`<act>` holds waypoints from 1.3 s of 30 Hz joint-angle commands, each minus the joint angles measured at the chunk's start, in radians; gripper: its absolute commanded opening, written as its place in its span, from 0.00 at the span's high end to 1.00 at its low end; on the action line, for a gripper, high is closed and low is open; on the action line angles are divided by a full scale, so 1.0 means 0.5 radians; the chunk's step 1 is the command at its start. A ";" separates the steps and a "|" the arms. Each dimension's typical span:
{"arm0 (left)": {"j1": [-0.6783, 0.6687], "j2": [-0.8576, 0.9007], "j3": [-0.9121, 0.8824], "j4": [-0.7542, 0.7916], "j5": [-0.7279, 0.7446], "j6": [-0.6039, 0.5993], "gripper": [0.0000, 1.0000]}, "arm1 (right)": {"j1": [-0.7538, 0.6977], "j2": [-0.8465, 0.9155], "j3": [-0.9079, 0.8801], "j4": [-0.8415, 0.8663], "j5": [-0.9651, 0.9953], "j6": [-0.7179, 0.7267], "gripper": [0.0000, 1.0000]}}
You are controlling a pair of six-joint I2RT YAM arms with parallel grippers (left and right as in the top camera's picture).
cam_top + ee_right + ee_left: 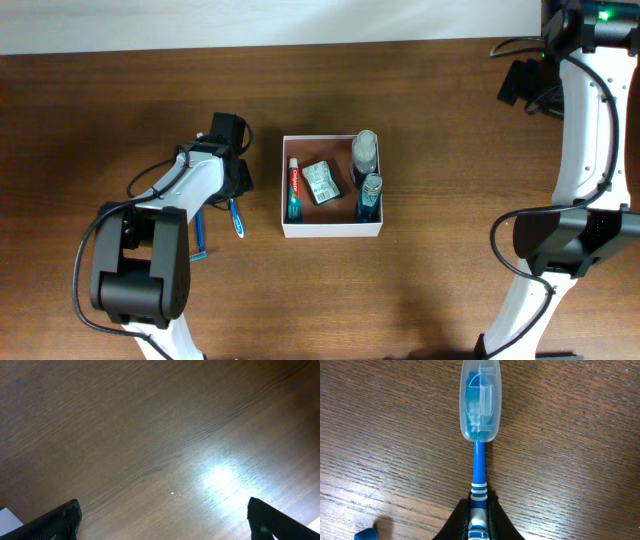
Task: Pack container
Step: 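Lift the toothbrush and carry it right over the box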
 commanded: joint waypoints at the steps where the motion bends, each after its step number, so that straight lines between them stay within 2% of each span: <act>1: 0.009 0.055 -0.024 -0.034 -0.023 0.012 0.99 | -0.006 -0.042 0.021 -0.004 0.032 0.001 0.02; 6: 0.009 -0.051 0.004 -0.054 -0.030 0.012 0.99 | -0.006 -0.042 0.021 -0.004 0.032 0.001 0.02; 13: 0.003 -0.369 0.042 -0.069 0.039 0.012 0.99 | -0.006 -0.042 0.021 -0.004 0.032 0.001 0.02; 18: 0.003 -0.627 0.042 -0.033 0.362 0.011 0.97 | -0.006 -0.042 0.021 -0.004 0.032 0.001 0.02; 21: 0.003 -0.740 0.042 0.041 0.656 0.011 0.95 | -0.006 -0.042 0.021 -0.004 0.032 0.001 0.02; 27: -0.037 -0.796 0.042 0.159 1.115 0.011 0.95 | -0.006 -0.042 0.021 -0.004 0.032 0.001 0.02; 32: -0.220 -0.795 0.042 0.221 1.077 0.011 0.96 | -0.006 -0.042 0.021 -0.004 0.032 0.001 0.02; 39: -0.541 -0.795 0.042 0.302 0.707 -0.051 0.96 | -0.006 -0.042 0.021 -0.004 0.032 0.001 0.02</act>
